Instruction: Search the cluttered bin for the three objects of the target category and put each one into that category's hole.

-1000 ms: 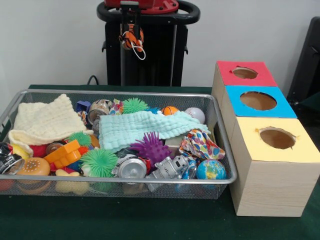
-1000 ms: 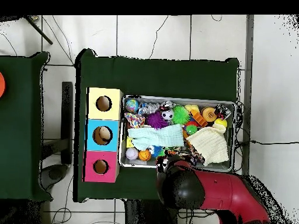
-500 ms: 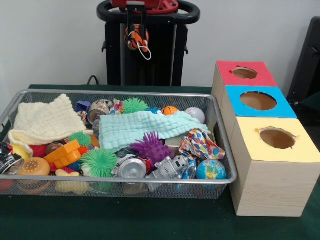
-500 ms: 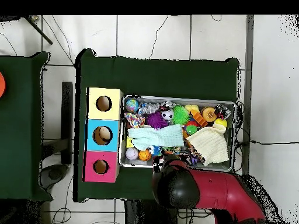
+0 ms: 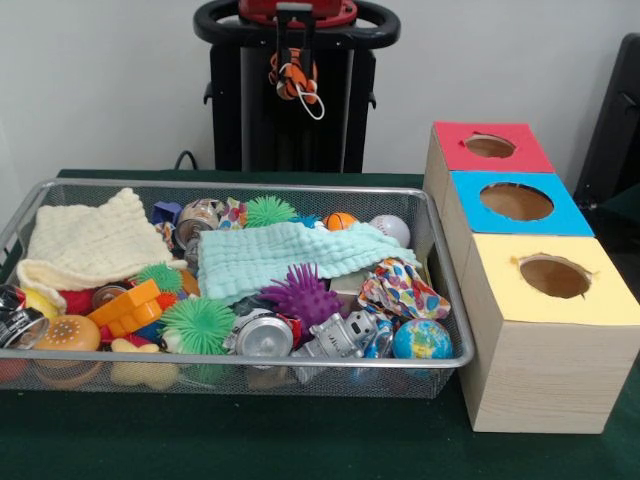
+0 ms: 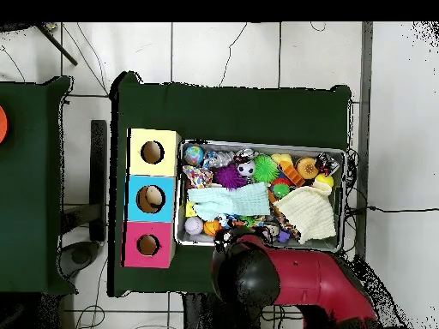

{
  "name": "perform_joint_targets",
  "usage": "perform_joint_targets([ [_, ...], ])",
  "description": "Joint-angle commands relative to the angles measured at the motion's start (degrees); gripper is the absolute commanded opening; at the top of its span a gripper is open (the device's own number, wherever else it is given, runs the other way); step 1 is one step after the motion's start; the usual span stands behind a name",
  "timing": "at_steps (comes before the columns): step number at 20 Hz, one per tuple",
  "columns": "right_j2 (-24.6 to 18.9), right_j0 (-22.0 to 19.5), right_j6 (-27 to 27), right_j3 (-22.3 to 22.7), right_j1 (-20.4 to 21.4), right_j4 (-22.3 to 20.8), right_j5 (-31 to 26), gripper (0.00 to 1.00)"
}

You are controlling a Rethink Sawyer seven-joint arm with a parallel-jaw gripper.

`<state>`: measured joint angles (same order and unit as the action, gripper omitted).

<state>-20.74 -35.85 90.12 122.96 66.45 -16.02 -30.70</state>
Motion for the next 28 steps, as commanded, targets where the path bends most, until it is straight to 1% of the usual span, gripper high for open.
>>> perform_joint_targets([
  [1, 1.8, 1.6, 6.4, 2.5, 0.6, 2.1, -4.8, 0.0],
  [14, 3.7, 4.9, 7.6, 2.7, 1.0, 3.4, -5.0, 0.0],
  [28, 5.9, 8.6, 9.9, 3.4, 0.2, 4.1, -3.1, 0.0],
])
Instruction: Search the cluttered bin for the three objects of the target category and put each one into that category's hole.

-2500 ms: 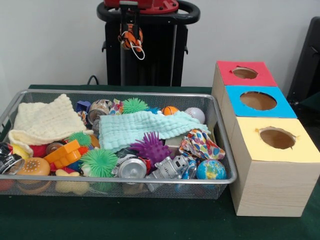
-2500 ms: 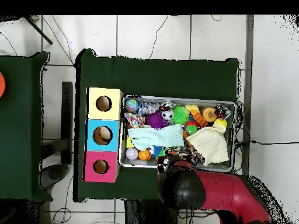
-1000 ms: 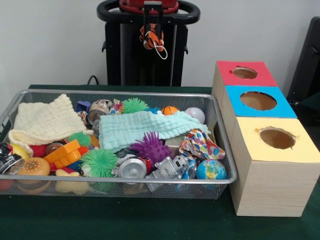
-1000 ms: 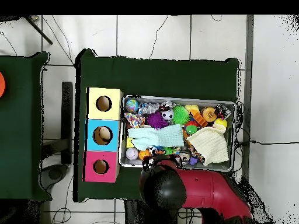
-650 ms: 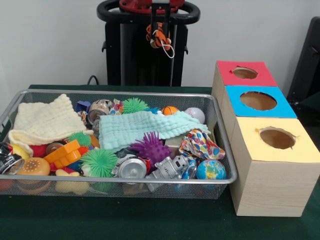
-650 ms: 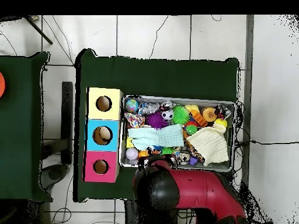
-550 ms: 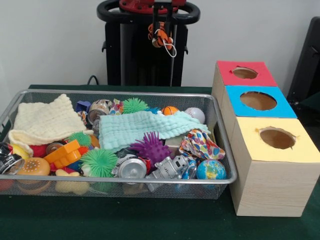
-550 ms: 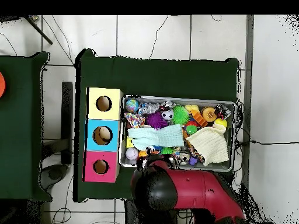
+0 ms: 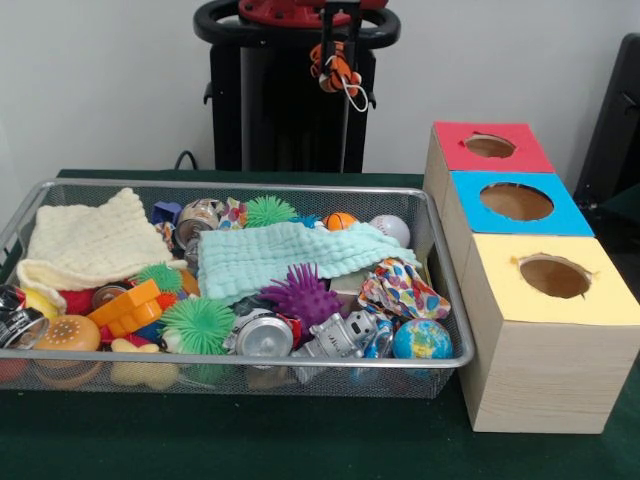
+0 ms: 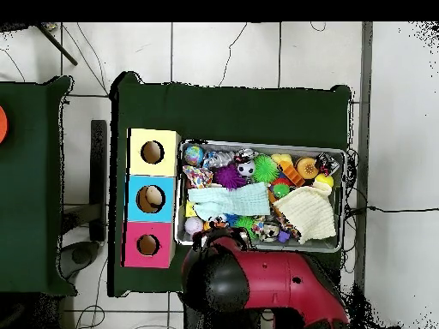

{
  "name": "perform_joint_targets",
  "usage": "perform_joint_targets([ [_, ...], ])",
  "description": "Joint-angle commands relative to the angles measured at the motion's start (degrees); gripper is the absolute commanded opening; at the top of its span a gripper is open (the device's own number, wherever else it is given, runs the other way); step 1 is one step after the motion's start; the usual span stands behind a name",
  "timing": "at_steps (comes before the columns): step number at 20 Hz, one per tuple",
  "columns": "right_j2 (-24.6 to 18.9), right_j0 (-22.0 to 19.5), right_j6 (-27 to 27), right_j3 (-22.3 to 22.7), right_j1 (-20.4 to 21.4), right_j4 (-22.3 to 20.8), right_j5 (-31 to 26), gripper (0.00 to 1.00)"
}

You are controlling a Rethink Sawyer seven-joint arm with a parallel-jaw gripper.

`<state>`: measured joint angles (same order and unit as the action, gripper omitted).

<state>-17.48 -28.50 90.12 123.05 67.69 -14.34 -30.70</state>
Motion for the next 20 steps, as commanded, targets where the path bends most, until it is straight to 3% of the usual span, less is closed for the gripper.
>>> perform_joint_targets([
  [1, 2.8, 1.6, 10.0, 3.4, -1.1, 2.6, -2.9, 0.0],
  [20, 7.1, 9.6, 13.2, 4.7, -2.5, 5.6, 1.4, 0.0],
])
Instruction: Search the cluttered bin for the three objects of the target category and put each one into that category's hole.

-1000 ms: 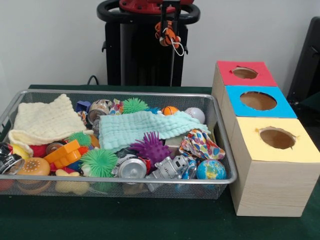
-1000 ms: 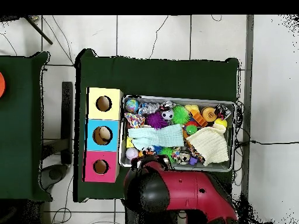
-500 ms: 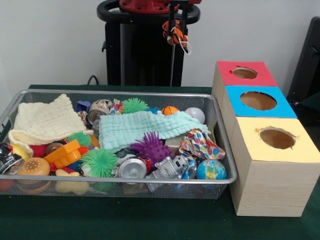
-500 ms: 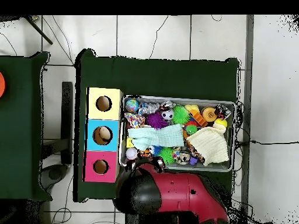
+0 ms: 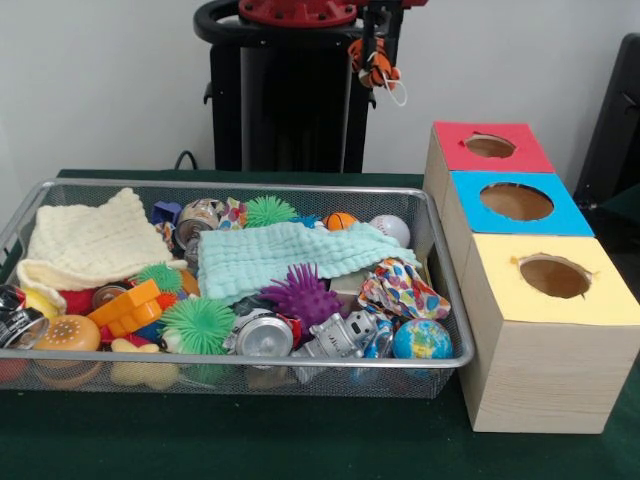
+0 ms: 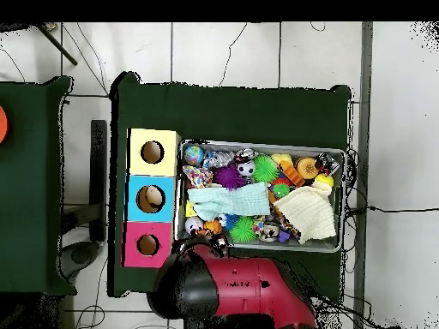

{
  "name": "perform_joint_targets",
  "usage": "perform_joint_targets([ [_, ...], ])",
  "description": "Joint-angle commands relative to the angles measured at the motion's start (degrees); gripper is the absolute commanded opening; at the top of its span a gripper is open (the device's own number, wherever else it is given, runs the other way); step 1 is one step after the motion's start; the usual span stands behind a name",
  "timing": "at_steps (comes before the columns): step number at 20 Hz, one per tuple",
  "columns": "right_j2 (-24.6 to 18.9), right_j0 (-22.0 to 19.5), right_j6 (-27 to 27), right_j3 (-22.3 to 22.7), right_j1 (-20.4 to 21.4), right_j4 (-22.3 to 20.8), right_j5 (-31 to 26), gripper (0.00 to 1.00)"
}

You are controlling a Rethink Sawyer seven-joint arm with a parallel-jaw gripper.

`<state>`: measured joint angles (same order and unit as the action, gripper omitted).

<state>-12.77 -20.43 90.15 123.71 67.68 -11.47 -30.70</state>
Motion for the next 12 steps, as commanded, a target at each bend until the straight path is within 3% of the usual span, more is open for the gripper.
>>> perform_joint_targets([
  [1, 2.6, 1.9, 13.4, 4.2, -2.7, 3.0, 1.6, 0.0],
  [12, 5.7, 6.5, 14.8, 4.2, -3.4, 4.9, 2.9, 0.0],
])
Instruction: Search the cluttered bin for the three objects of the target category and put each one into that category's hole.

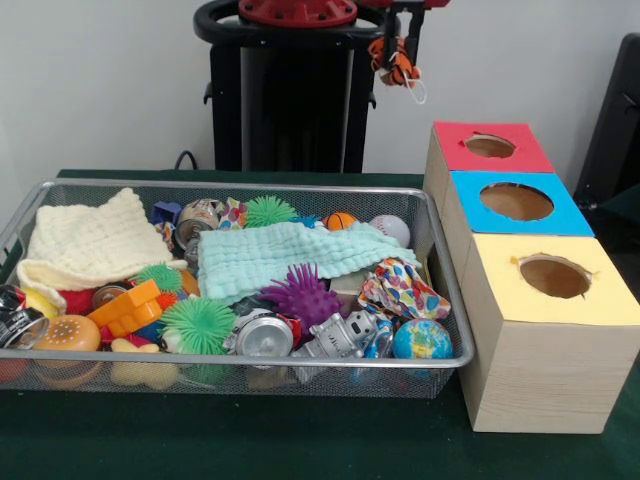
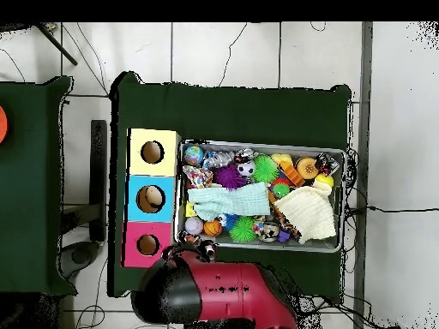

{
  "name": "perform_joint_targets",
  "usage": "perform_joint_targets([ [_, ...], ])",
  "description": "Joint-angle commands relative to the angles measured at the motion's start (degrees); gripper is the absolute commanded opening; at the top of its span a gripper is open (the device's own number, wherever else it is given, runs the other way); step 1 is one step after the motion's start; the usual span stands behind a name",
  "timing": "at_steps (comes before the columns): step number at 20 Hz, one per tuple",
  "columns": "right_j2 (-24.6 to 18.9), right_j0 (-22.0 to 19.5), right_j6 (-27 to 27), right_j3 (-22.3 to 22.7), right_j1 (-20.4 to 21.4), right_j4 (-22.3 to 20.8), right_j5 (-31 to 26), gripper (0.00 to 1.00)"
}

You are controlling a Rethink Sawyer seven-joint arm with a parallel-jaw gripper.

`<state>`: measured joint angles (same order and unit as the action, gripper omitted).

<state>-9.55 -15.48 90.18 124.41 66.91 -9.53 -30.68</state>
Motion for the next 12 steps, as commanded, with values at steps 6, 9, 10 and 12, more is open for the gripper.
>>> perform_joint_targets([
  [6, 3.8, 3.9, 15.2, 3.4, -2.9, 4.2, 3.0, 0.0],
  [9, 4.6, 5.6, 16.0, 3.3, -3.7, 4.8, 3.8, 0.0],
  [10, 4.9, 6.1, 16.2, 3.4, -3.8, 5.0, 4.1, 0.0],
  [12, 5.6, 7.3, 16.8, 3.4, -4.1, 5.4, 4.6, 0.0],
])
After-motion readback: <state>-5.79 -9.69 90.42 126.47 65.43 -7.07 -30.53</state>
